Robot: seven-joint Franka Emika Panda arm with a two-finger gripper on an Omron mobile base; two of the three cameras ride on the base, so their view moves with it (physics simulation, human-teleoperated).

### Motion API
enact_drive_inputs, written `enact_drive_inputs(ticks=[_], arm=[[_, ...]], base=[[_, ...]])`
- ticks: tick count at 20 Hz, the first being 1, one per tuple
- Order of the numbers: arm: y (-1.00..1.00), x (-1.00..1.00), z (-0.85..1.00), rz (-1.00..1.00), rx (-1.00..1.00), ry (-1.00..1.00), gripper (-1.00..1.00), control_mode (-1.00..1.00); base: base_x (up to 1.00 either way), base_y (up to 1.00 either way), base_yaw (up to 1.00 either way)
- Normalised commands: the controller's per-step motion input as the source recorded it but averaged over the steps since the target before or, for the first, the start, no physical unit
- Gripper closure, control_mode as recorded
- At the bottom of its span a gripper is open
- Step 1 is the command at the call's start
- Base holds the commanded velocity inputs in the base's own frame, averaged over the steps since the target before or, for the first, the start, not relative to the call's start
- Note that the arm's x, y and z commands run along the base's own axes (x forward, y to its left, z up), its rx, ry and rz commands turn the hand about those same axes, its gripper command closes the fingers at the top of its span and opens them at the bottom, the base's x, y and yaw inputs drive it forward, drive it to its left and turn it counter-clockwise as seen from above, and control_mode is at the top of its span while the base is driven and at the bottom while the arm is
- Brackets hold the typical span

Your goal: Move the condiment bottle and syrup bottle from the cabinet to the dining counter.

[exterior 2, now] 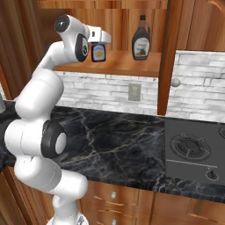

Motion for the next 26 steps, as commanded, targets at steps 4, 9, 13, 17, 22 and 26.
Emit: enact_drive_inputs(ticks=[4,9,13,17,22,26], arm=[[0.00,0.21,0.00,-0.03,0.00,0.00,-1.00,-1.00],[0.00,0.26,0.00,-0.02,0.00,0.00,-1.00,-1.00],[0.00,0.29,0.00,-0.01,0.00,0.00,-1.00,-1.00],[0.00,0.29,0.00,-0.01,0.00,0.00,-1.00,-1.00],[0.00,0.15,0.00,-0.01,0.00,0.00,-1.00,-1.00],[0.00,0.06,0.00,-0.01,0.00,0.00,1.00,-1.00]], base=[[0.00,0.00,0.00],[0.00,0.00,0.00],[0.00,0.00,0.00],[0.00,0.00,0.00],[0.00,0.00,0.00],[0.00,0.00,0.00]])
